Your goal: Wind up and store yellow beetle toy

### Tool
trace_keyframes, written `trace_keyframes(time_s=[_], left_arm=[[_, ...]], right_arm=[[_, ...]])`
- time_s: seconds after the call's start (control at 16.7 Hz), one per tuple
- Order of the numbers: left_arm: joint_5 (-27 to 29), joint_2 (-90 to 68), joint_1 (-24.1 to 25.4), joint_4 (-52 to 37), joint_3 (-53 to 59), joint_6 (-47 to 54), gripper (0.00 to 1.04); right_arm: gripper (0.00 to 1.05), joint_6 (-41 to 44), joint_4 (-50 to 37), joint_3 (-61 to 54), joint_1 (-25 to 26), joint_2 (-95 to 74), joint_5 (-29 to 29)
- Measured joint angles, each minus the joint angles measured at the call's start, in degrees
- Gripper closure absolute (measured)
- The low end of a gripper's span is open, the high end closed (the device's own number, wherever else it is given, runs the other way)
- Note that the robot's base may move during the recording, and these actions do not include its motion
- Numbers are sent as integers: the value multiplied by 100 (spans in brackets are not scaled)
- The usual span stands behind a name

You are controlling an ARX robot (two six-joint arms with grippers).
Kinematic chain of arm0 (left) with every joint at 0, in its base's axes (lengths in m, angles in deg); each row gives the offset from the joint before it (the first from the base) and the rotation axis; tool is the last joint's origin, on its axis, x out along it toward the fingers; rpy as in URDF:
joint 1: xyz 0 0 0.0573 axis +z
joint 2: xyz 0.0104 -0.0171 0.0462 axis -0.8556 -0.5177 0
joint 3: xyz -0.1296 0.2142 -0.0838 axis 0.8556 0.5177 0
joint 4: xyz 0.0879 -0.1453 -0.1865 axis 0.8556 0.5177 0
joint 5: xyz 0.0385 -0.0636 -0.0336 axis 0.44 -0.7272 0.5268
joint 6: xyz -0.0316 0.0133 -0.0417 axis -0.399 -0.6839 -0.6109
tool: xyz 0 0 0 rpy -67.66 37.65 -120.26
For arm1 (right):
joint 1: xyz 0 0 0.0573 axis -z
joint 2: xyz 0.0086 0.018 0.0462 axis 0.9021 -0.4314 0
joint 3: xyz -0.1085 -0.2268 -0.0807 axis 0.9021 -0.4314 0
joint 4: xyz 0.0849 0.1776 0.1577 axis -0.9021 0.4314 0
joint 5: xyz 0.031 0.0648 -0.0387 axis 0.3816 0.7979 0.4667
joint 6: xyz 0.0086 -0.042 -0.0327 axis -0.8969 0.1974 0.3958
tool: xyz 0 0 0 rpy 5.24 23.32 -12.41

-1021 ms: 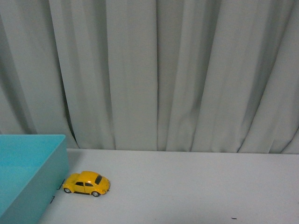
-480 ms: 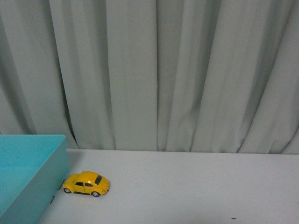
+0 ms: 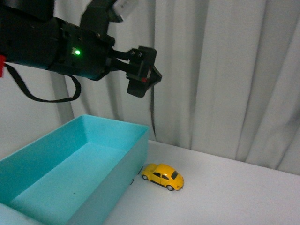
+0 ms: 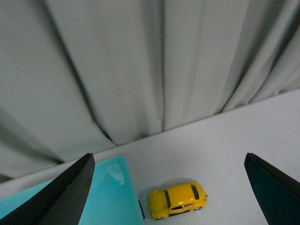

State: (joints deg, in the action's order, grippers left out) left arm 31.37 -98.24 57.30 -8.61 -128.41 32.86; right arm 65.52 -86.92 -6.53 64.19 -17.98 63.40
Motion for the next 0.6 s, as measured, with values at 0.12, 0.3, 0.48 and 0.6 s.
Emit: trace_keyframes(time_s=[0.12,0.3,0.48,0.6], left_arm=[[-28,-841,-223,435,-745,890,7],[17,-1928,-581,1451,-1998,2806,7],[136,-2682,-772,2514,-3016,4371,7],[457,-3213,-826,3222,-3657,5558,7]], right_arm=[[7,0,0,0,0,0,-2],[7,0,0,0,0,0,0],[7,0,0,0,0,0,0],[7,0,0,0,0,0,-2]])
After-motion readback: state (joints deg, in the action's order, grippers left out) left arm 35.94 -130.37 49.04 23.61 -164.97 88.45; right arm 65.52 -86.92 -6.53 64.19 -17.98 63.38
